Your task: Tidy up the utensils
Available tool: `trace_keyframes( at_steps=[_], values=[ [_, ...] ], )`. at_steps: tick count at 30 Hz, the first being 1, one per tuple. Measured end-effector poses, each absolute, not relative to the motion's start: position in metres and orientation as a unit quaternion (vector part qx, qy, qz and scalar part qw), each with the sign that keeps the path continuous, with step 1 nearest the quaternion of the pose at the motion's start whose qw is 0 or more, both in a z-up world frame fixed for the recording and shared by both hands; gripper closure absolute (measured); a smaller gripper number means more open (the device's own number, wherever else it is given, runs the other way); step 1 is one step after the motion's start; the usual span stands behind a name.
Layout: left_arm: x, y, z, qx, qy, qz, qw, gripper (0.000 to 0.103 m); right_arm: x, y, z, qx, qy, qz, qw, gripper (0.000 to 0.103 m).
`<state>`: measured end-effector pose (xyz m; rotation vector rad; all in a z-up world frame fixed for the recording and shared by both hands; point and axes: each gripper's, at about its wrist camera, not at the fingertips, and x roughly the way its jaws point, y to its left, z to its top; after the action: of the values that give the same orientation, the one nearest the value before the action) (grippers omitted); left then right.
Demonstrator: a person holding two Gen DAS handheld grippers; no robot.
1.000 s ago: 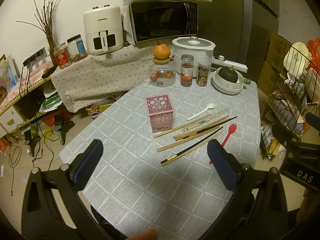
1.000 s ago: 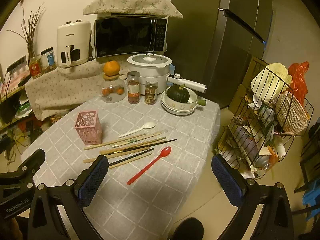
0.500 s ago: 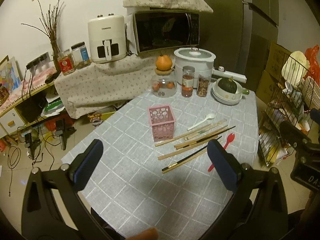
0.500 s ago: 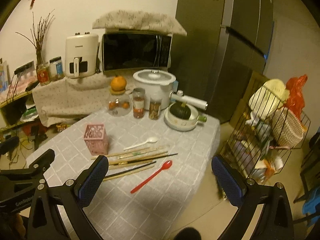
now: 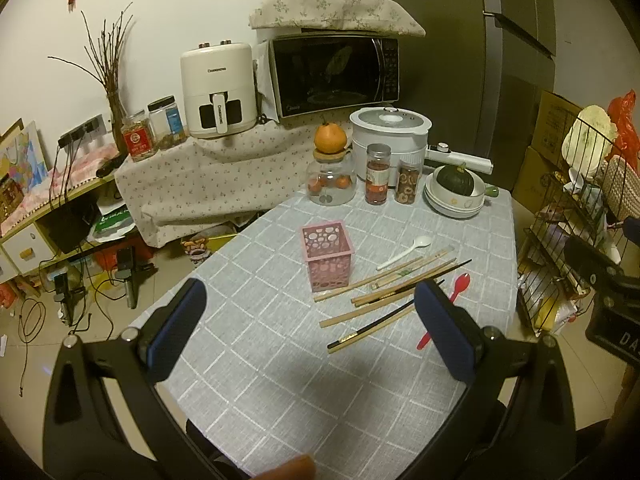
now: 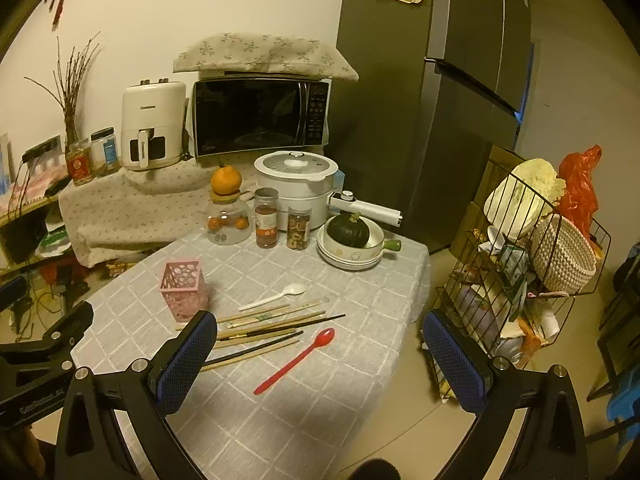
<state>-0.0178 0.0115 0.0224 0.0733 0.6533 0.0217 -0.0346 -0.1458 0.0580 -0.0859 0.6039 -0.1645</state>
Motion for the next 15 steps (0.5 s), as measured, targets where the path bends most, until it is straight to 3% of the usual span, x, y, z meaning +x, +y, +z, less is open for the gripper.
trace_keyframes(
  at_steps=[15],
  values=[
    [-0.0199, 0.0122, 0.026, 0.036, 0.319, 0.006, 0.947, 0.0, -0.0311, -0.1483, 0.0517, -0.041, 0.3, -0.081, 0.949, 0.0]
  ],
)
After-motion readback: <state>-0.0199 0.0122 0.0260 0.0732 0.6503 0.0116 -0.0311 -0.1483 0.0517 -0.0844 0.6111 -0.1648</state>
